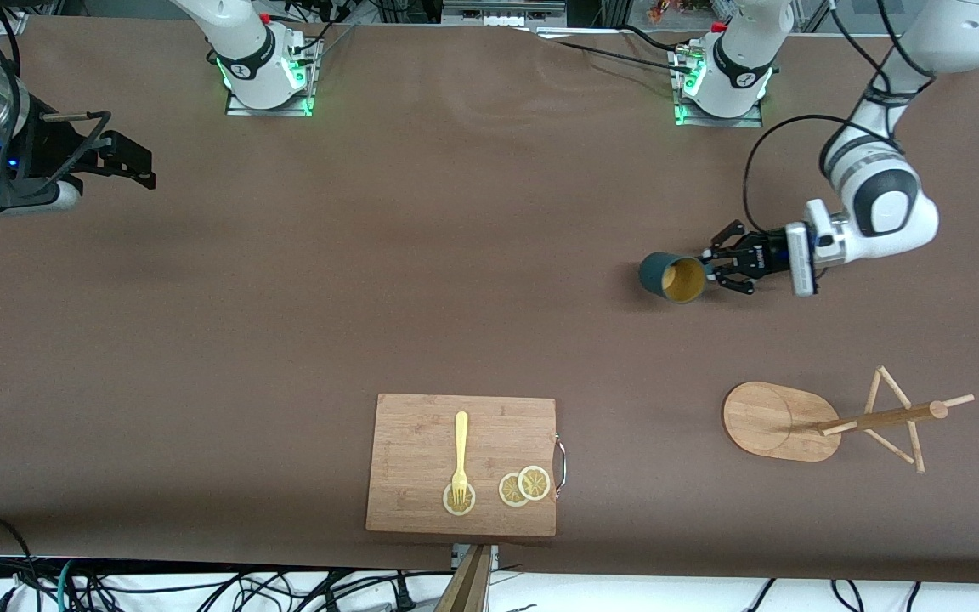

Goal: Pass cup and hang on rack
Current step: 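Lift the mug with the left gripper and carry it to the rack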

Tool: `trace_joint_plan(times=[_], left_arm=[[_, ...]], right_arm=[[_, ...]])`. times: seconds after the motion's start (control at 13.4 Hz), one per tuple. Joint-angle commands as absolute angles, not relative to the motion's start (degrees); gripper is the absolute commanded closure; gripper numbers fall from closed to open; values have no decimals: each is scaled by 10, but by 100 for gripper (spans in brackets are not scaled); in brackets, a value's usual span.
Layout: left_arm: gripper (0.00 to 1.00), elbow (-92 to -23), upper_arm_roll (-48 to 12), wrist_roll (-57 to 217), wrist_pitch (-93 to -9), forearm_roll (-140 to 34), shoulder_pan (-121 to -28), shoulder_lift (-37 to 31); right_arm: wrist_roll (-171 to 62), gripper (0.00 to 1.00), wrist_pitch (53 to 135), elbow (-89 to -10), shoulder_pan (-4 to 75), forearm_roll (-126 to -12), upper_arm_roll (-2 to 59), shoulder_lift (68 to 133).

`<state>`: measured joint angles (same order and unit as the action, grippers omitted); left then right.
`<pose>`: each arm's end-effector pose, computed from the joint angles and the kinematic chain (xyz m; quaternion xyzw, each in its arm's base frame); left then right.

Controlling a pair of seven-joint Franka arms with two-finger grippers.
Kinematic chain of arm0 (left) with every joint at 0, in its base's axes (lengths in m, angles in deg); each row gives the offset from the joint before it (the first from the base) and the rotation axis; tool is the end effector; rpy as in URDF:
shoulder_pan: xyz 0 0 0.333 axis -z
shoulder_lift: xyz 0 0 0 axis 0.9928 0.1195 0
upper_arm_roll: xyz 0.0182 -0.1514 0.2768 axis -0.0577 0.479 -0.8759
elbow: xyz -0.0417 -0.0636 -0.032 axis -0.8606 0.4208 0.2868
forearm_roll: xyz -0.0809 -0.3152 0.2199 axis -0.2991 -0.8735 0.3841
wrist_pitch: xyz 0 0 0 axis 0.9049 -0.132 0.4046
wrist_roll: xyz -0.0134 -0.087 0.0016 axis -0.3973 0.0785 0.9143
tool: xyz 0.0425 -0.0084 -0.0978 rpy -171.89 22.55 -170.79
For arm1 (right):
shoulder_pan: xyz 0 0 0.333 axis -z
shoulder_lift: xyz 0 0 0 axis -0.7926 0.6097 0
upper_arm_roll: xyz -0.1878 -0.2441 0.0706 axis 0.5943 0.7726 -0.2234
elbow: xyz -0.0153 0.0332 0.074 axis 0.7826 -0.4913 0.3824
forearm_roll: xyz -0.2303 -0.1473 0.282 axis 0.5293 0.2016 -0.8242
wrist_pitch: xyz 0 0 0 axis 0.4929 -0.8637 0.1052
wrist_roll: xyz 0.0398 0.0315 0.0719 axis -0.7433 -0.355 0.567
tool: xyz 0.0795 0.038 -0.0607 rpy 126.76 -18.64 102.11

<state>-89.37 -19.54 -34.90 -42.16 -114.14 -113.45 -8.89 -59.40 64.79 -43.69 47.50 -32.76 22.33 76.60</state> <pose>0.4807 0.0376 0.2013 0.7610 -0.3043 0.2711 0.5048 0.5397 0.0560 0.6005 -0.9970 -0.0535 0.0555 0.0062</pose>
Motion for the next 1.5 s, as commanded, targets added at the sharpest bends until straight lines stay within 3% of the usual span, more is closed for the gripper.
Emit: trace_joint_plan(times=[0.0,0.52,0.9,1.42], left_arm=[[100,-835,-188,-197,-325,-1092,-1213,-88],[100,-633,-187,313,-152,-1092,-1279,8],[100,-538,-188,543,-133,-1091,-1284,66],[100,-451,-194,579,-127,-1056,-1289,112]], right_arm=[[-595,0,648,-407,488,-343,216,778],[-594,0,650,-404,481,-342,211,782],[-586,0,647,-405,486,-337,214,782],[-586,0,648,-405,485,-340,213,782]])
